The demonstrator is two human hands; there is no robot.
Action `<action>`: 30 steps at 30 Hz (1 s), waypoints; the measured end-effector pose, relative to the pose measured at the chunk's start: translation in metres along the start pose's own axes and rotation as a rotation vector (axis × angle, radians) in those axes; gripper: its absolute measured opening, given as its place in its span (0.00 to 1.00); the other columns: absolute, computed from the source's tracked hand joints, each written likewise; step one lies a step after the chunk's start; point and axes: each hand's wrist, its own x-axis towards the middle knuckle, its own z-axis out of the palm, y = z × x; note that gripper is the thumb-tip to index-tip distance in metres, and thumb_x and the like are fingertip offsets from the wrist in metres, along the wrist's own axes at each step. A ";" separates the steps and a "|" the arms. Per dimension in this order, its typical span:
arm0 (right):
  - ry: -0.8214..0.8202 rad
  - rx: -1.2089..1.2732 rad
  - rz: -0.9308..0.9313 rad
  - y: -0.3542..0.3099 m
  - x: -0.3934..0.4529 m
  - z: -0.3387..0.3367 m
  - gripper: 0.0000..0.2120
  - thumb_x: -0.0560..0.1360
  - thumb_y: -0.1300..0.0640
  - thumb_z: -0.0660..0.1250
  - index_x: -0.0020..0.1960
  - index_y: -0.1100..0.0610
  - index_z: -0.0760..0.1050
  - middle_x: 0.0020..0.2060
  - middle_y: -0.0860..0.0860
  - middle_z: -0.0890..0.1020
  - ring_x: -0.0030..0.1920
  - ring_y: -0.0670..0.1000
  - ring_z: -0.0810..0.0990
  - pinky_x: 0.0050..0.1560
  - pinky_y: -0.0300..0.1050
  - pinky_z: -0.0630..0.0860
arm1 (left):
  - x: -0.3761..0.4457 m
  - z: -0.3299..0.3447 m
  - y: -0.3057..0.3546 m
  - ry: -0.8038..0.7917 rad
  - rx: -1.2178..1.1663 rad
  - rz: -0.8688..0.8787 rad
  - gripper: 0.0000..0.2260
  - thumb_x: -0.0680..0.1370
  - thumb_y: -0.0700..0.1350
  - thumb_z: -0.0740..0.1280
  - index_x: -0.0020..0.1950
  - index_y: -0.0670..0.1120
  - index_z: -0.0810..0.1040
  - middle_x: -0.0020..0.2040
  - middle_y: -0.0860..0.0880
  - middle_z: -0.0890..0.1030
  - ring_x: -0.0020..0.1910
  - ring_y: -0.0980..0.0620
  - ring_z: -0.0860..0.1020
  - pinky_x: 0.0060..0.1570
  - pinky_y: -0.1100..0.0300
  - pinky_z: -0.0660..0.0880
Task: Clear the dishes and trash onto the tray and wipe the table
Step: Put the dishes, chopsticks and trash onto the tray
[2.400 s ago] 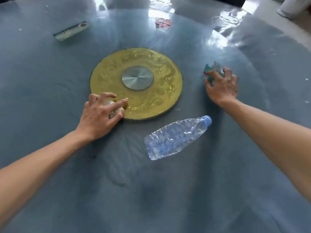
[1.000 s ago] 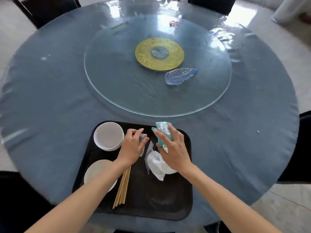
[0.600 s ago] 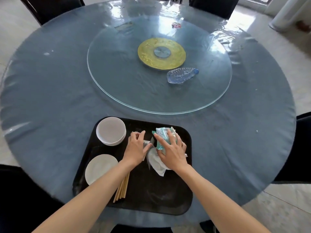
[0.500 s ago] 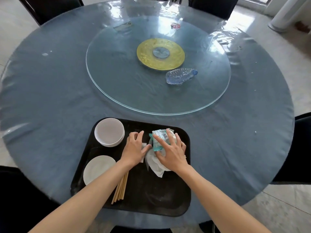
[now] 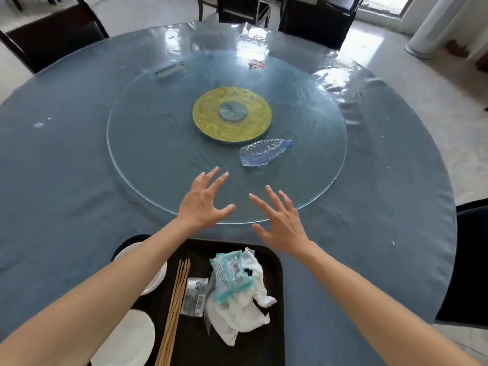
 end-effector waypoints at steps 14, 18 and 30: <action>-0.007 0.056 0.203 0.144 0.211 -0.031 0.41 0.77 0.61 0.65 0.82 0.37 0.52 0.84 0.50 0.49 0.80 0.60 0.54 0.69 0.58 0.71 | 0.203 0.052 0.005 -0.053 -0.326 -0.151 0.41 0.74 0.53 0.76 0.82 0.51 0.58 0.82 0.50 0.60 0.80 0.52 0.60 0.76 0.59 0.56; 0.007 0.074 0.173 0.159 0.232 -0.014 0.40 0.77 0.63 0.63 0.82 0.39 0.55 0.83 0.50 0.54 0.78 0.61 0.57 0.70 0.59 0.69 | 0.214 0.069 -0.004 -0.057 -0.469 -0.224 0.37 0.74 0.53 0.77 0.80 0.54 0.64 0.73 0.53 0.73 0.71 0.55 0.71 0.73 0.56 0.66; 0.227 0.309 0.167 0.138 0.185 0.005 0.25 0.79 0.64 0.67 0.74 0.51 0.73 0.67 0.56 0.74 0.65 0.60 0.76 0.68 0.53 0.72 | 0.177 0.064 -0.018 -0.005 -0.756 -0.271 0.26 0.70 0.49 0.81 0.67 0.52 0.79 0.60 0.56 0.81 0.57 0.55 0.82 0.57 0.59 0.79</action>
